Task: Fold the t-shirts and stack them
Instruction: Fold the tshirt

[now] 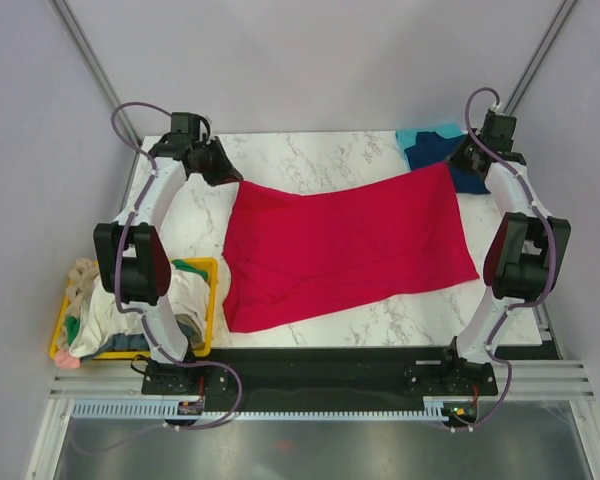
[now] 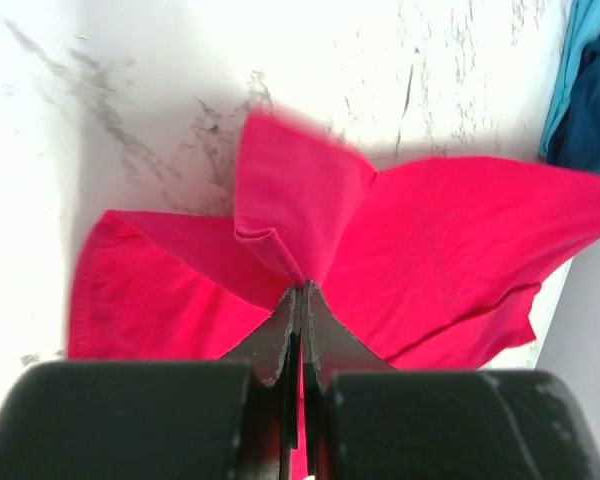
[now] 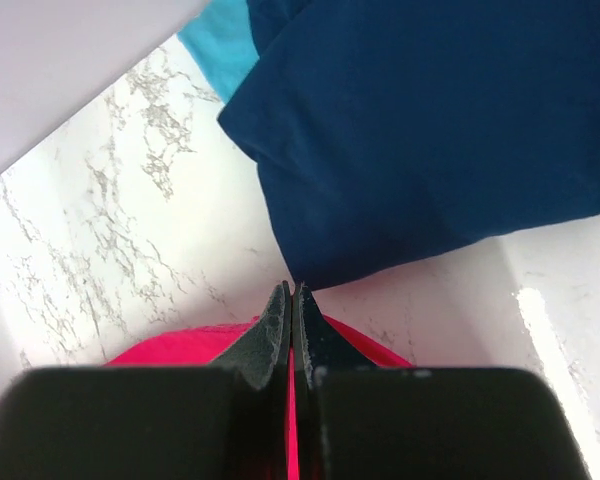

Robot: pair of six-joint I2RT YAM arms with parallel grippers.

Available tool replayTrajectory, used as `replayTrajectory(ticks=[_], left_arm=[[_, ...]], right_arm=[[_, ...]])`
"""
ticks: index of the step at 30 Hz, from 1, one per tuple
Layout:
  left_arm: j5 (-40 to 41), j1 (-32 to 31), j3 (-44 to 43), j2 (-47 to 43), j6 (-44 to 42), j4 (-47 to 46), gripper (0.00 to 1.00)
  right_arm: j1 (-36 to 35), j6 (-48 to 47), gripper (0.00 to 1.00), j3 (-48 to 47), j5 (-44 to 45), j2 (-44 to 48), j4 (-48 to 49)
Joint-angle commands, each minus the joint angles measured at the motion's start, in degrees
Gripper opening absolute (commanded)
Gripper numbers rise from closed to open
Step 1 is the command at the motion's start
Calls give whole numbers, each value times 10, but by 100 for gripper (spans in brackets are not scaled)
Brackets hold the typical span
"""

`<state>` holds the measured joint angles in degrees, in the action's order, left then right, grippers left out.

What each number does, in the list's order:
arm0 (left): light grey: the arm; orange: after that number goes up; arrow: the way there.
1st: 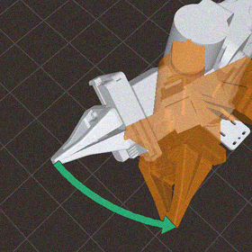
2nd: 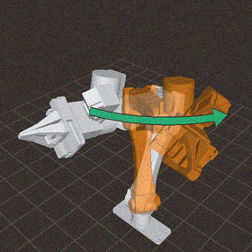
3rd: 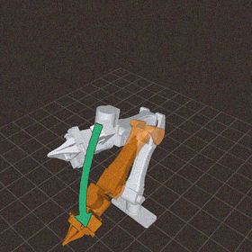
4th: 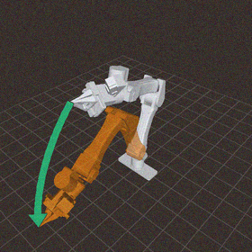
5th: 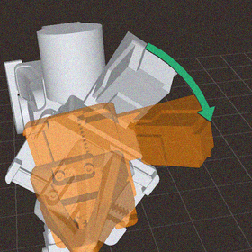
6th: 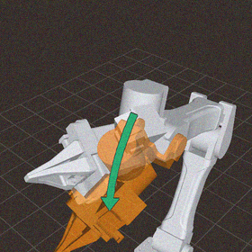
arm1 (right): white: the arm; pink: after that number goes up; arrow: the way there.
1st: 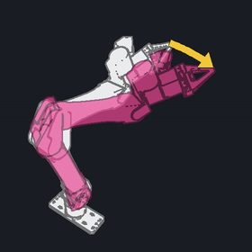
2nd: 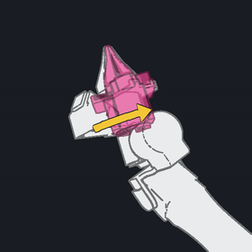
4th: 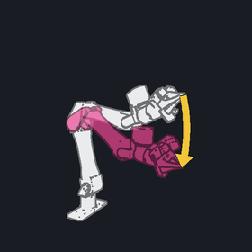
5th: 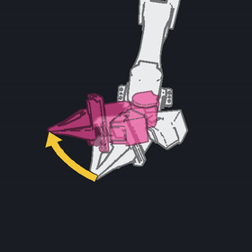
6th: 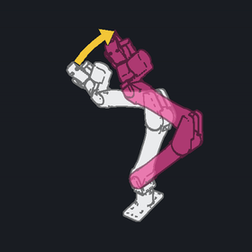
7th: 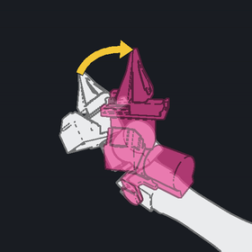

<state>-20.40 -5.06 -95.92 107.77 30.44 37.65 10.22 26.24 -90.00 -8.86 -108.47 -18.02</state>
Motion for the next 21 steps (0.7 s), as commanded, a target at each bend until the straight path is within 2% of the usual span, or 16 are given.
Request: replayTrajectory(ticks=[1, 11, 21], left_arm=[[12, 8, 20, -41, -25, -2, 2], [-22, 4, 89, -106, -41, -6, 2], [15, -14, 244, -266, -34, -7, 2]], right_arm=[[9, -3, 0, 12, -12, 9, -1], [31, 14, 0, 51, -24, 19, 10], [58, 28, 0, 165, -26, 80, 38]])
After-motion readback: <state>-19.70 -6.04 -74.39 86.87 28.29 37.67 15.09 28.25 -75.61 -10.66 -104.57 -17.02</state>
